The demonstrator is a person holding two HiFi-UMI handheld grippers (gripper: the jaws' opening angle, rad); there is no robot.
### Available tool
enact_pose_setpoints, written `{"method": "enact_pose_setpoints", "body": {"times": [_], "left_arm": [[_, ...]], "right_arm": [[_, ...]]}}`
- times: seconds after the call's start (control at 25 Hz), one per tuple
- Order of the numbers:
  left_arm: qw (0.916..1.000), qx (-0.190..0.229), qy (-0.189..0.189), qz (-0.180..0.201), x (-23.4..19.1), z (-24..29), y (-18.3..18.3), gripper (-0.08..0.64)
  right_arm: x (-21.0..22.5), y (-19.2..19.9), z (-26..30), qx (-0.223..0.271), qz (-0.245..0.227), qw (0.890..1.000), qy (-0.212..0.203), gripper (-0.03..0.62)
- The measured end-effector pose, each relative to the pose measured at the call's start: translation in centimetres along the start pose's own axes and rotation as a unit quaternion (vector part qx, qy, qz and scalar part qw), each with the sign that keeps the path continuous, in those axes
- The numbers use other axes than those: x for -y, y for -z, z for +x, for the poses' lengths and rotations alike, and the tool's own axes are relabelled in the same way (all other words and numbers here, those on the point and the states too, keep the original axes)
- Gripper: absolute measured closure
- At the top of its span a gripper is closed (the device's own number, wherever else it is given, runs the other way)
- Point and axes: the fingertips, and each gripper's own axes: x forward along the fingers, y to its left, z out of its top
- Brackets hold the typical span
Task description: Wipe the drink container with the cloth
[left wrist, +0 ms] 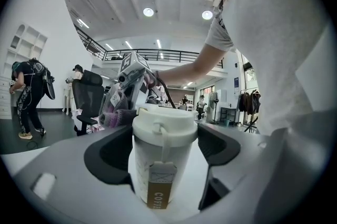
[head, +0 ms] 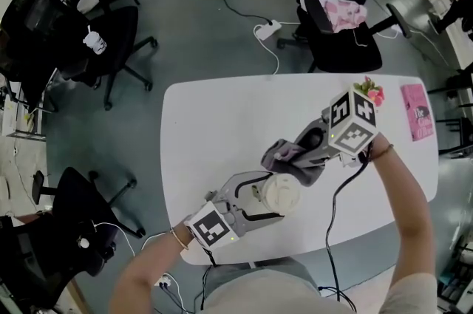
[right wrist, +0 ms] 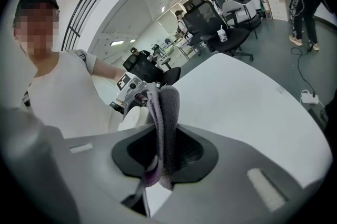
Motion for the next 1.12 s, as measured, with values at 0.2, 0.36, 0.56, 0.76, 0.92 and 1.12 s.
{"method": "enact_pose_setpoints", "body": {"times": [0.2,0.36,0.56,0.76,0.92,1.12], "left_arm": [[1.0000,-0.002,0.002,0.001,0.1,0.0,0.2,0.172],[1.0000,-0.002,0.003,0.000,0.1,-0.1,0.2,0.172],[1.0000,-0.001,0.003,-0.006,0.0,-0.2,0.3,0.172],[0.9999,-0.001,0.005,-0.012,0.0,-0.2,0.4,0.172],[0.9998,0.002,0.005,-0.017,0.0,0.0,0.4,0.173],[0.9998,0.003,0.005,-0.019,0.0,-0.2,0.3,0.175]], "right_arm": [[0.4,0.1,0.9,-0.012,-0.003,1.000,0.002,0.520],[0.7,0.0,1.5,-0.022,-0.008,1.000,0.007,0.520],[0.9,-0.1,2.4,-0.048,-0.026,0.998,0.011,0.520],[1.1,0.0,2.7,-0.065,-0.042,0.997,0.006,0.520],[1.4,0.3,3.0,-0.073,-0.047,0.996,0.004,0.520],[1.8,0.4,3.9,-0.084,-0.051,0.995,0.003,0.520]]}}
